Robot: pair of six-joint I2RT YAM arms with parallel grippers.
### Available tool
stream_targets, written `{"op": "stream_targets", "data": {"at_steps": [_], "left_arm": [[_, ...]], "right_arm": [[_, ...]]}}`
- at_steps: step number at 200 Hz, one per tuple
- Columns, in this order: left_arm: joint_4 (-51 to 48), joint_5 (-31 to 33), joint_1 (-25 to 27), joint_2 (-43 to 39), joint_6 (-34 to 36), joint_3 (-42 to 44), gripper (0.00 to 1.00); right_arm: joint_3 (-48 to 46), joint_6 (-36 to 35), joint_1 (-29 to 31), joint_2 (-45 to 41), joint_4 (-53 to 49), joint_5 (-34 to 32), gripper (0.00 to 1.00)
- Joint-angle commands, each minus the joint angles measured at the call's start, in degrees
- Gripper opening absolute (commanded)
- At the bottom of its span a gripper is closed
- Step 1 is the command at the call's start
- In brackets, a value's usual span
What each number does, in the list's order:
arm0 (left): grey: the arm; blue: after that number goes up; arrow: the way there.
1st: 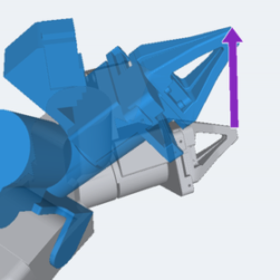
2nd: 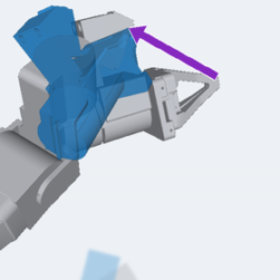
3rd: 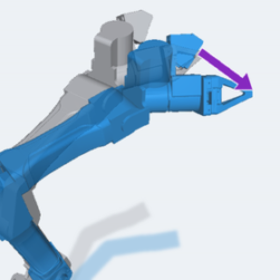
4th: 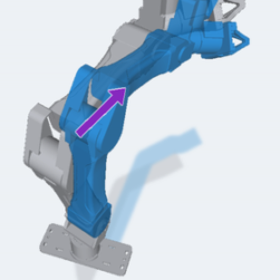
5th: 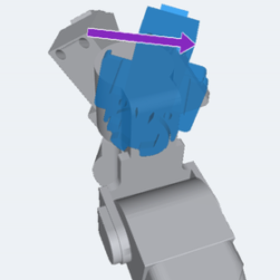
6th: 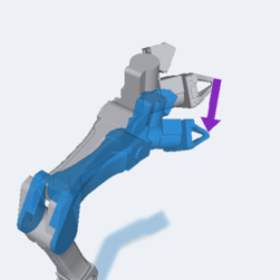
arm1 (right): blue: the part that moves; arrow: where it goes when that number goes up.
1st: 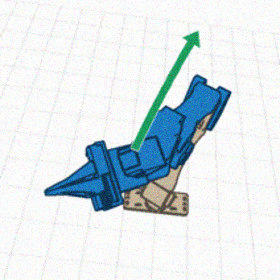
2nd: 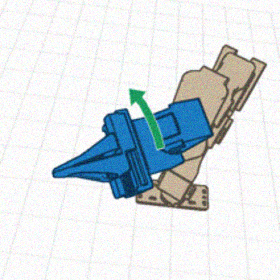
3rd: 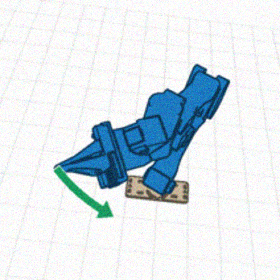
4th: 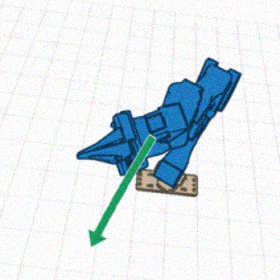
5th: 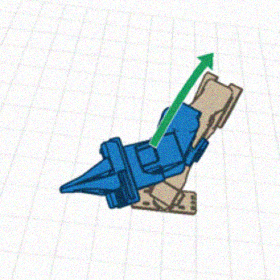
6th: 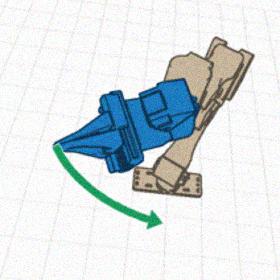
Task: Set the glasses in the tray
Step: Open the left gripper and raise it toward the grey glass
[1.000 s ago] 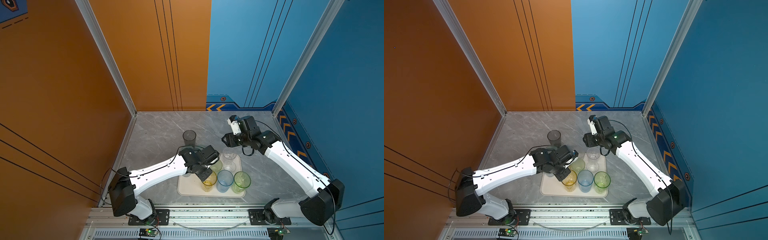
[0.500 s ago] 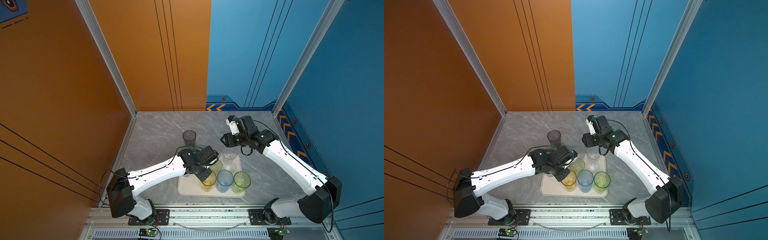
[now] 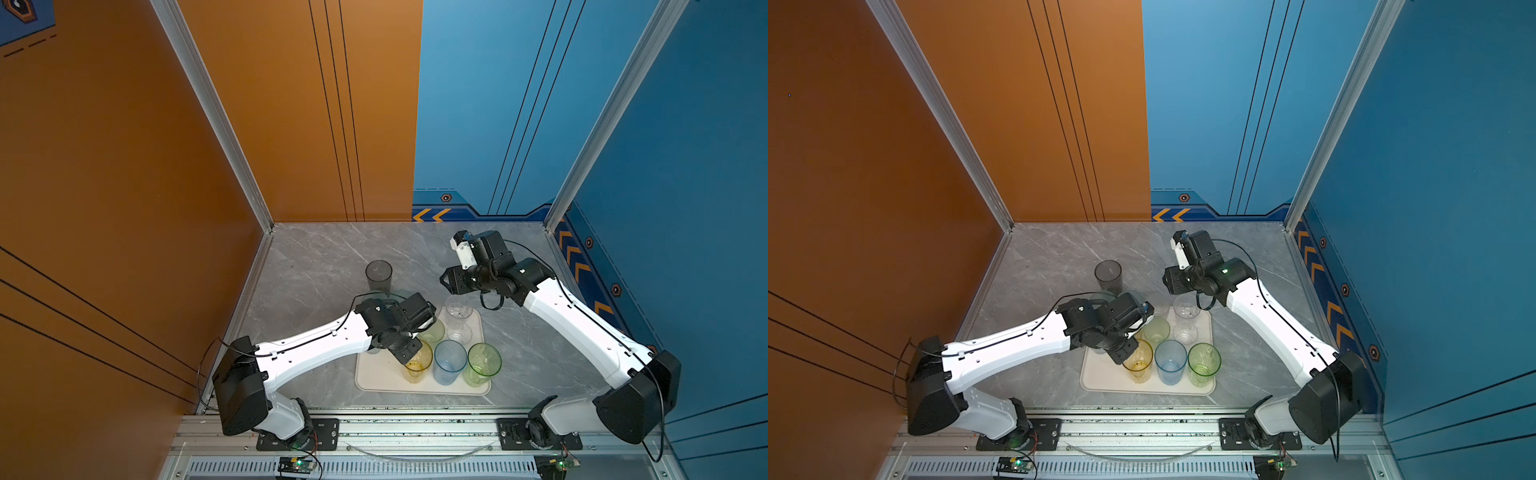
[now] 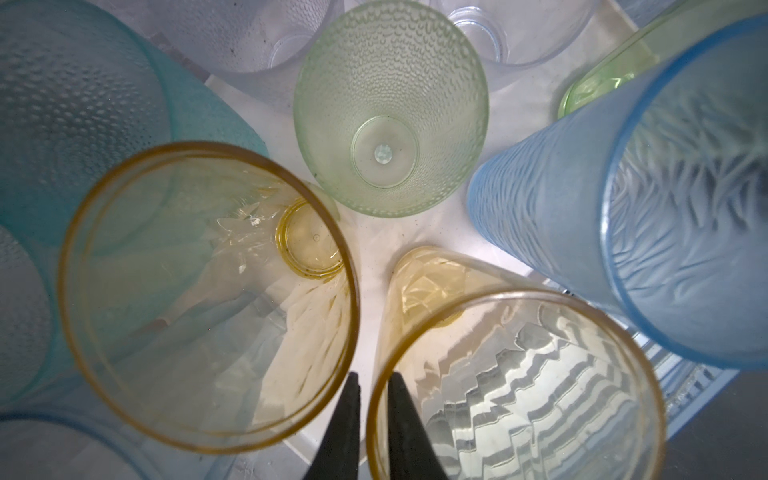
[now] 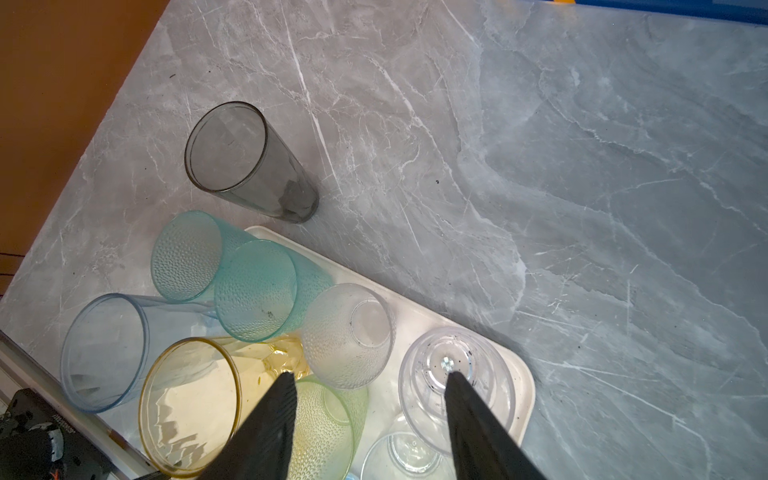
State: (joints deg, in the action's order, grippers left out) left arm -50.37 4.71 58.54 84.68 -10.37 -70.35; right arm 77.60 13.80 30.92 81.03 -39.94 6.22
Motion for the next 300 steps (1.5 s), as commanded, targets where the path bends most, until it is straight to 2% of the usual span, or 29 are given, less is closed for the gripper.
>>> {"op": "stream_targets", "data": {"at_steps": [1, 215, 300], "left_arm": [[-0.8, 1.4, 0.5, -1.8, -0.1, 0.6, 0.16], [-0.9, 2.3, 0.2, -5.9, -0.4, 0.2, 0.16], [-0.9, 5.3, -6.2, -11.2, 1.8, -1.7, 0.16]], "right_arm": [[1.9, -0.6, 0.4, 0.5, -1.7, -1.0, 0.57], [1.6, -1.0, 1.0, 0.9, -1.5, -1.1, 0.57], [2.8, -1.8, 0.6, 3.9, -0.9, -0.7, 0.57]]}}
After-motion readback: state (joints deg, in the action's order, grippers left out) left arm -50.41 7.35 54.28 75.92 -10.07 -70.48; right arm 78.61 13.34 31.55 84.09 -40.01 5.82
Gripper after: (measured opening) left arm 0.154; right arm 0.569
